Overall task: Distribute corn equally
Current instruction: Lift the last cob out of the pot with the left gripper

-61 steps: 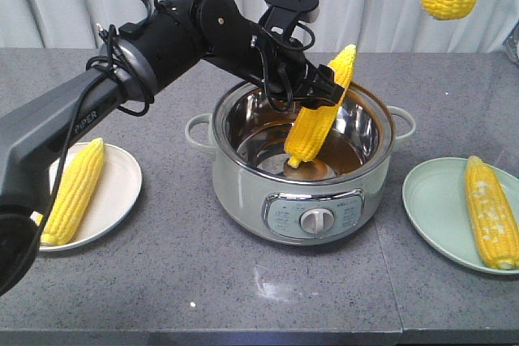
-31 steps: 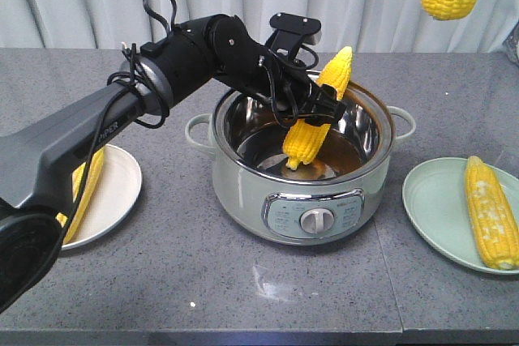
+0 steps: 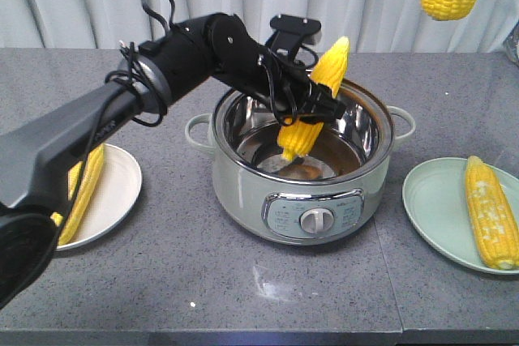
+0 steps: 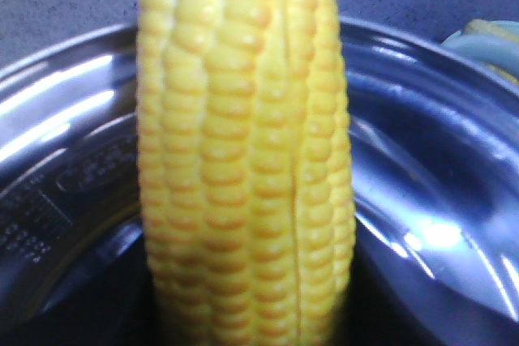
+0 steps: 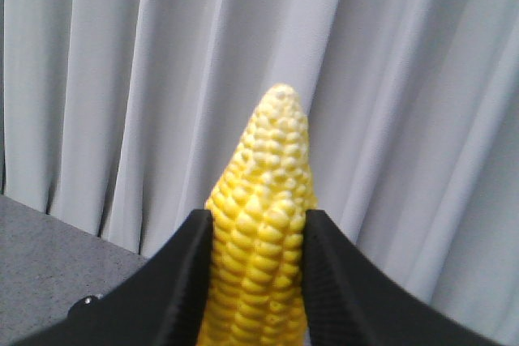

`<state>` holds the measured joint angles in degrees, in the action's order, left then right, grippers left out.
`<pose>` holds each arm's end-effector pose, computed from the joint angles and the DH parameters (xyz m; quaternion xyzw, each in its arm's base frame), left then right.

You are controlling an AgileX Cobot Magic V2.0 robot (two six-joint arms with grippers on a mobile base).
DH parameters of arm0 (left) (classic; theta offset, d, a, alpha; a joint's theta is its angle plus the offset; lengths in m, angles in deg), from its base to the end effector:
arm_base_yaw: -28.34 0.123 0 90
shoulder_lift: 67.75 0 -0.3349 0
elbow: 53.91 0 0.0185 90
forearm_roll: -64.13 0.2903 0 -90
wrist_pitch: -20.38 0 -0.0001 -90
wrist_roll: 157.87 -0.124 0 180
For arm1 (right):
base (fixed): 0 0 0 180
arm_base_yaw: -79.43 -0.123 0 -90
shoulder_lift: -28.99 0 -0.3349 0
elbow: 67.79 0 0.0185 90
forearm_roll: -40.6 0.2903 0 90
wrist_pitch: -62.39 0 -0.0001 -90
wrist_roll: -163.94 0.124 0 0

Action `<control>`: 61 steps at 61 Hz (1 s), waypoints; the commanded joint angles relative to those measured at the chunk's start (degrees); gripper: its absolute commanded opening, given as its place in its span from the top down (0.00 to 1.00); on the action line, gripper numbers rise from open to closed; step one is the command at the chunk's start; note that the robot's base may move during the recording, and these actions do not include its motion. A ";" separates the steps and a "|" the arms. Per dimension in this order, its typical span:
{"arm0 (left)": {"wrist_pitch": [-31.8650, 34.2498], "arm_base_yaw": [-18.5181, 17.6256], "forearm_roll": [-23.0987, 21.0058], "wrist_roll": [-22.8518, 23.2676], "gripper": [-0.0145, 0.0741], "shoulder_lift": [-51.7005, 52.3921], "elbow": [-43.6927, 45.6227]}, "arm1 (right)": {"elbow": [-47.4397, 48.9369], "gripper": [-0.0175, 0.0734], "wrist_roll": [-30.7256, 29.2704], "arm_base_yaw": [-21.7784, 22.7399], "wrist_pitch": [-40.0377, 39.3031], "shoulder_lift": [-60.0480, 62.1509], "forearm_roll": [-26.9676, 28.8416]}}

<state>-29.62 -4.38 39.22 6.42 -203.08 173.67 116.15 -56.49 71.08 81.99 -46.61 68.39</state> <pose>0.4920 -0.3637 0.3053 0.3100 0.8593 -0.2539 0.3179 0.3028 0.0641 0.5580 -0.1906 0.6755 0.0198 0.7120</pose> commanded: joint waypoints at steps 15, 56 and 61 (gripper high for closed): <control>-0.73 -0.05 9.94 3.83 0.84 18.56 1.77 | 1.79 0.81 2.10 0.38 -0.29 1.29 0.74; -21.74 -0.05 31.42 20.28 0.84 36.43 1.77 | 1.79 0.81 3.26 0.38 14.36 1.29 0.60; -21.67 -0.05 31.33 20.28 0.84 36.44 1.77 | 1.79 0.81 3.26 0.38 14.49 1.29 0.60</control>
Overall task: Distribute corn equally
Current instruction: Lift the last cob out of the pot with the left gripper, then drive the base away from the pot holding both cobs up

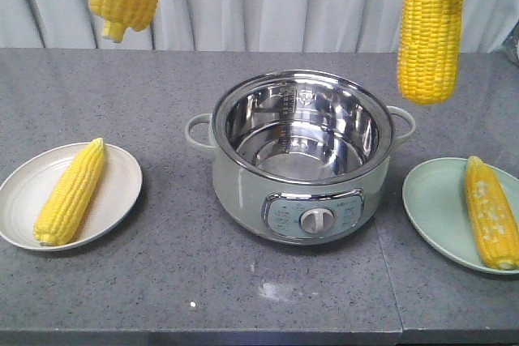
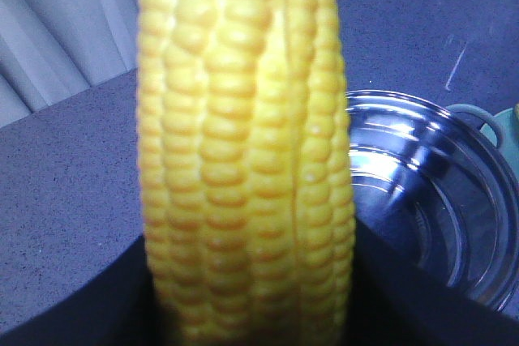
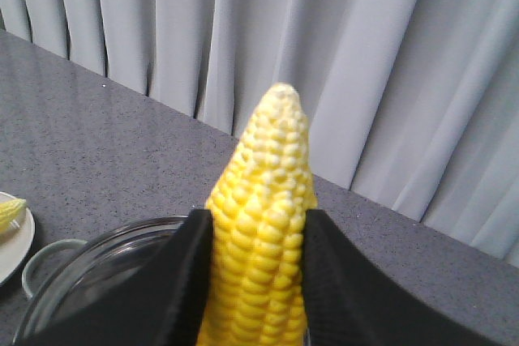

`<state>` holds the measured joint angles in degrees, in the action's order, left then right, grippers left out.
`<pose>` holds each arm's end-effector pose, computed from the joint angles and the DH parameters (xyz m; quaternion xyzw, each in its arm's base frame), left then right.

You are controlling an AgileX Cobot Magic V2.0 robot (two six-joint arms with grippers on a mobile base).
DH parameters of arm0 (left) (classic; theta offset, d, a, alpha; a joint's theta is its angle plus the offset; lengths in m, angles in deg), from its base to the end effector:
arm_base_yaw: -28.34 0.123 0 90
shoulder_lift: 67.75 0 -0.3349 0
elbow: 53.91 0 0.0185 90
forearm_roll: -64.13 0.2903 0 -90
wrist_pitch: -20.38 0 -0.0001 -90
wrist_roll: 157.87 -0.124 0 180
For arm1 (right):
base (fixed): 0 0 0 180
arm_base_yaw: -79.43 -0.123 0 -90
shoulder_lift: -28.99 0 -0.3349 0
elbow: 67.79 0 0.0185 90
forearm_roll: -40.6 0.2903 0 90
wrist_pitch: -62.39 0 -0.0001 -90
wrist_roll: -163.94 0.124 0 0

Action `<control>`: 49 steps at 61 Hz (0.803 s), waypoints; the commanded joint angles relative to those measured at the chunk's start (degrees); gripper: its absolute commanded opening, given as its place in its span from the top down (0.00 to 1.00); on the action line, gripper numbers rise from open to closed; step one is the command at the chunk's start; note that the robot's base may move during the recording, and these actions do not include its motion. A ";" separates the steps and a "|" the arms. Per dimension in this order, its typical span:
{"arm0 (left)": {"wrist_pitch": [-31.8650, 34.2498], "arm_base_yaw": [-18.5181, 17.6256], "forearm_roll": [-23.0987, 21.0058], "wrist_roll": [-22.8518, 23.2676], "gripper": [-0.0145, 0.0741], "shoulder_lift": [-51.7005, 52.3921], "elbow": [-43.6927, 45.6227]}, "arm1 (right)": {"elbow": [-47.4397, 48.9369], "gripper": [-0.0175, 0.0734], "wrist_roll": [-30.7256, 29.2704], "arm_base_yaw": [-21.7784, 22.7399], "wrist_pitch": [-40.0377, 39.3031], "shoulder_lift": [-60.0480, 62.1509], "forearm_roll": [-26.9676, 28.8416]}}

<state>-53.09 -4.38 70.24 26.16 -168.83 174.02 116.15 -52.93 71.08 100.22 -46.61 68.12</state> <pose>0.3304 -0.1973 0.5671 0.2119 0.8667 -0.0916 0.4422 0.2923 0.0785 0.5230 -0.2410 0.7588 0.0825 0.5994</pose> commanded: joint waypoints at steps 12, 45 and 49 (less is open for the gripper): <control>1.80 -0.05 0.31 0.53 0.84 2.13 1.42 | 1.79 0.81 -0.30 0.38 -3.76 1.29 0.98; 1.80 -0.05 0.31 0.53 0.84 2.13 1.42 | 1.79 0.81 -0.30 0.38 -3.76 1.29 0.98; 1.80 -0.05 0.31 0.53 0.84 2.13 1.42 | 1.79 0.81 -0.30 0.38 -3.76 1.29 0.98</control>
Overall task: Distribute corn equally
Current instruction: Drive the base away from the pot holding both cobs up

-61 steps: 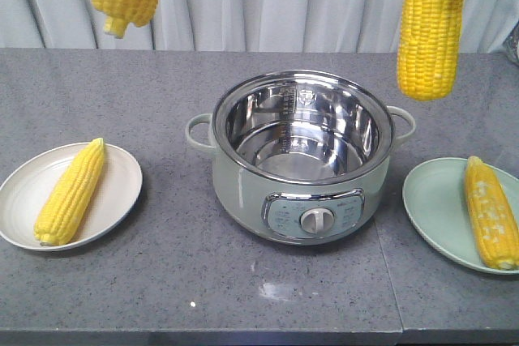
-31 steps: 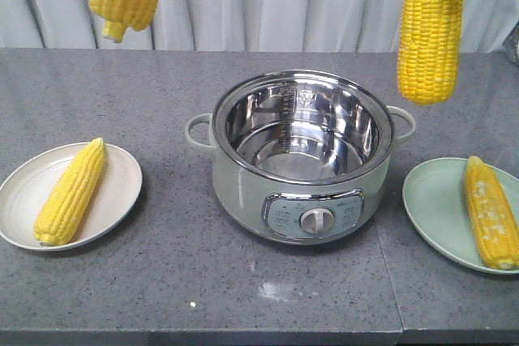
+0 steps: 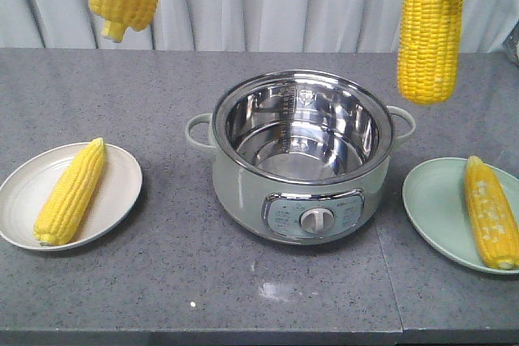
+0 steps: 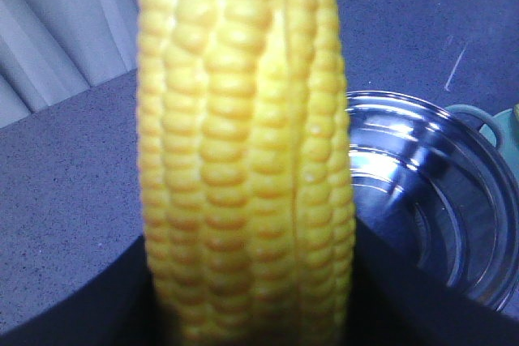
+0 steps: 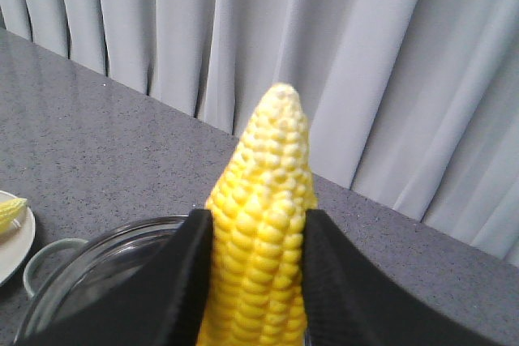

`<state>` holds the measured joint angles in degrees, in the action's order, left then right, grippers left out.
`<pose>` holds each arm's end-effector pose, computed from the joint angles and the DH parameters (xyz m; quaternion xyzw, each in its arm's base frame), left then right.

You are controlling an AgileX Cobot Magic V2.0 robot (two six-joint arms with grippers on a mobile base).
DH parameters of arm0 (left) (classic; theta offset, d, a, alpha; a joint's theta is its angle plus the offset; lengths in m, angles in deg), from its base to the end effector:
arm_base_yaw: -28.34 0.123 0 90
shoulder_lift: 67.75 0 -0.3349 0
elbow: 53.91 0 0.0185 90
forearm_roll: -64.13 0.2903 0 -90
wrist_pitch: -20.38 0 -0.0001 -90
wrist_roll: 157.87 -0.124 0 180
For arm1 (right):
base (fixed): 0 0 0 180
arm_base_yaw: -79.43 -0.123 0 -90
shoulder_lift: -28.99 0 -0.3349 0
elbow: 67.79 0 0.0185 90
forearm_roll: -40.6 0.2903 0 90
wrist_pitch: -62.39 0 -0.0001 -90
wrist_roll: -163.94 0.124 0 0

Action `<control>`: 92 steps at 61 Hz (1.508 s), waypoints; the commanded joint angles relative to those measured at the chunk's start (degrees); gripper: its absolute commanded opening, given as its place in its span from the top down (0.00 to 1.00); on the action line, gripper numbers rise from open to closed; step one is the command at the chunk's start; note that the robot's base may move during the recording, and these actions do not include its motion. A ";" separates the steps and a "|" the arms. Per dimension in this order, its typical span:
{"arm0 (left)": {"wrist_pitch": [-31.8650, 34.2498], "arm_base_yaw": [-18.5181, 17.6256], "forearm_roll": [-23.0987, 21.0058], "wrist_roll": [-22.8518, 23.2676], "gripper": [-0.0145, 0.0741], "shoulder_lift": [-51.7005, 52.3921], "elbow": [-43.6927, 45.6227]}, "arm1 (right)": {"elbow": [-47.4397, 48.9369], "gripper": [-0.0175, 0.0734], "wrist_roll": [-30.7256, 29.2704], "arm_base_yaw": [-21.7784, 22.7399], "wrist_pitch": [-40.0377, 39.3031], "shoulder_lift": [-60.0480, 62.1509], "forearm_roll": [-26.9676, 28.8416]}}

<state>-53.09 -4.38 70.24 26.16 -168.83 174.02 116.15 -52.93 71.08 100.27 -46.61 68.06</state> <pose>0.3304 -0.1973 0.5671 0.2119 0.8667 -0.0916 0.4422 0.2923 0.0784 0.5229 -0.2414 0.7590 0.0821 0.5991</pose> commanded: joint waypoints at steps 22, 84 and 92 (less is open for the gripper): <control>1.80 -0.05 0.31 0.53 0.84 2.13 1.42 | 1.79 0.81 -0.30 0.38 -3.80 1.29 1.04; 1.80 -0.05 0.31 0.53 0.84 2.13 1.42 | 1.79 0.81 -0.30 0.38 -3.80 1.29 1.04; 1.80 -0.05 0.31 0.53 0.84 2.13 1.42 | 1.79 0.81 -0.30 0.38 -3.80 1.29 1.04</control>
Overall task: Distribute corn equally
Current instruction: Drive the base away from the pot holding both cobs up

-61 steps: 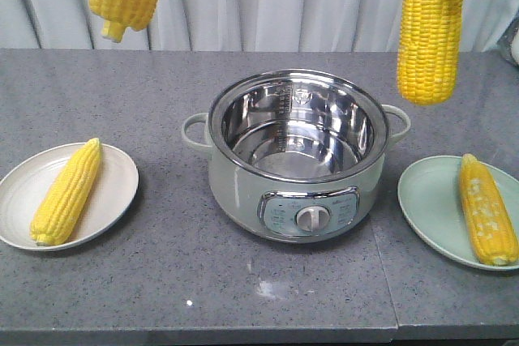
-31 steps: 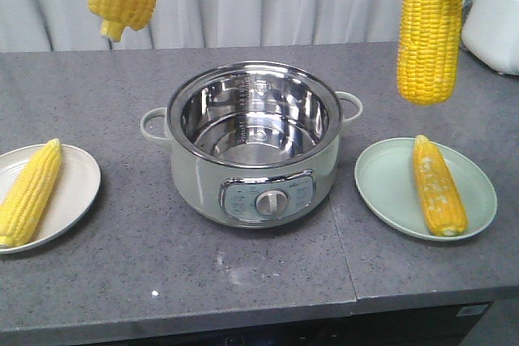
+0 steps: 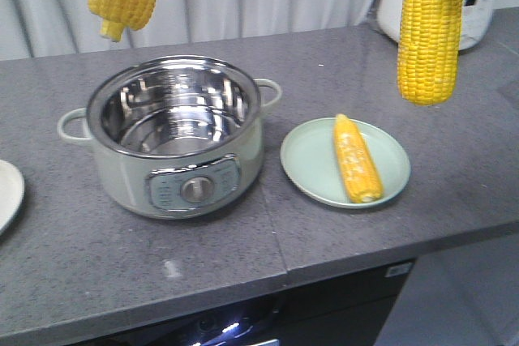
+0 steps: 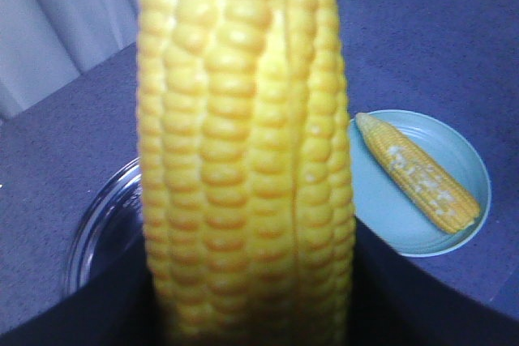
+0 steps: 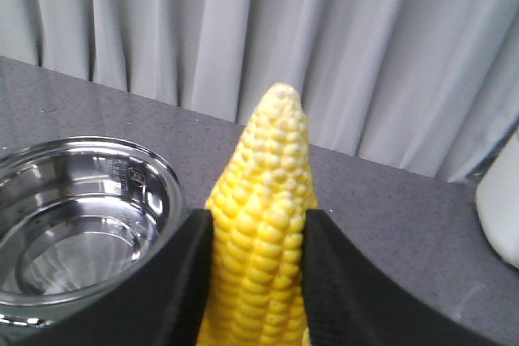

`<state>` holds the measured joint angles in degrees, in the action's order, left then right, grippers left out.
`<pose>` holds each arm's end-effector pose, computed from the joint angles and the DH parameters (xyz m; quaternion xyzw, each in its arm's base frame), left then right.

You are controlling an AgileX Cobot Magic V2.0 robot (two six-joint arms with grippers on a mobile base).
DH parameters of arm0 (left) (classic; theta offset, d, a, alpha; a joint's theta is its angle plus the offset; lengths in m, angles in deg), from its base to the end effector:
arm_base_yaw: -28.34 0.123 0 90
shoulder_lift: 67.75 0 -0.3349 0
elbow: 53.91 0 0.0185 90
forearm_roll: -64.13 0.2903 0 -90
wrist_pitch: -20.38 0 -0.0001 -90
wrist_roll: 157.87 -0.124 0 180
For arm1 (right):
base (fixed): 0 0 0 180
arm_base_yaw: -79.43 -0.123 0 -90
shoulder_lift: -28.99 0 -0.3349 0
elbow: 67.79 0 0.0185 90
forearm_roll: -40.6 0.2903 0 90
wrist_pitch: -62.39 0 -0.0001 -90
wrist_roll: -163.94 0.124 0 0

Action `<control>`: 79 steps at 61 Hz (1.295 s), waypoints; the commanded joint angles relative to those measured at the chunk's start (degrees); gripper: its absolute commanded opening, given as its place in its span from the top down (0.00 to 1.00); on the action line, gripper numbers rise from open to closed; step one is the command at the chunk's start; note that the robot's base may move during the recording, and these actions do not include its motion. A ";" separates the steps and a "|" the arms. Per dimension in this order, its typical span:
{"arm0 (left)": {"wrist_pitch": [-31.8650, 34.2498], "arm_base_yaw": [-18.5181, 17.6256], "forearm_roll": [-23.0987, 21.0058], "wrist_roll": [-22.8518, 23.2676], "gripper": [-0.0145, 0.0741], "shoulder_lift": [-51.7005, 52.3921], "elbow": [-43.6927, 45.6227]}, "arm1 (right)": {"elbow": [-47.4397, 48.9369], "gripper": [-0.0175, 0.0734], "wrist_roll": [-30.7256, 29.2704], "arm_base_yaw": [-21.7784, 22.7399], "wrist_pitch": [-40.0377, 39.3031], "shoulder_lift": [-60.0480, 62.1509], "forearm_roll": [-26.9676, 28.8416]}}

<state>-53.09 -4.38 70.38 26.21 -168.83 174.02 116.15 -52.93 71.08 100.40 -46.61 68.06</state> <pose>0.3306 -0.1970 0.5671 0.2113 0.8668 -0.0907 0.4425 0.2922 0.0785 0.5226 -0.2419 0.7595 0.0824 0.5982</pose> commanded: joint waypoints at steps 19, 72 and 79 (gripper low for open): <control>1.80 -0.05 0.17 0.49 0.84 2.13 1.42 | 1.79 0.81 -0.30 0.38 -3.93 1.29 1.04; 1.80 -0.05 0.17 0.49 0.84 2.13 1.42 | 1.79 0.81 -0.30 0.38 -3.88 1.29 1.04; 1.80 -0.05 0.17 0.49 0.84 2.13 1.42 | 1.79 0.81 -0.30 0.38 -3.88 1.29 1.04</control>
<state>-53.09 -4.38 70.38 26.21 -168.83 174.02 116.15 -52.93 71.08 100.40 -46.61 68.06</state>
